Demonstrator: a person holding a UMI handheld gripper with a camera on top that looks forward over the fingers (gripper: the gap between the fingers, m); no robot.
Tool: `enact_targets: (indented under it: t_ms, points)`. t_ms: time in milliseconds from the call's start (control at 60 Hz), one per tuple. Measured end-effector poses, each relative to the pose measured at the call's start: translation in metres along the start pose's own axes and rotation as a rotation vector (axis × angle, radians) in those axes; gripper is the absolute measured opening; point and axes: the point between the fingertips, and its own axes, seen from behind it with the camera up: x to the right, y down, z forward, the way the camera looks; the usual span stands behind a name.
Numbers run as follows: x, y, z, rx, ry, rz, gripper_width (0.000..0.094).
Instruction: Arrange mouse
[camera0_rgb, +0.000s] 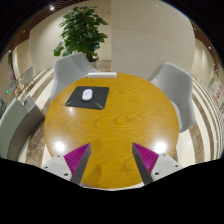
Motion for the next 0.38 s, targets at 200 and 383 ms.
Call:
enact_targets:
  t_ms: [200,383]
  points:
    - [0.018,0.025,-0.024,0.010,0.007,-0.009,0.0868]
    - [0.006,0.024,-0.037,0.030,-0.035,-0.026,0.0875]
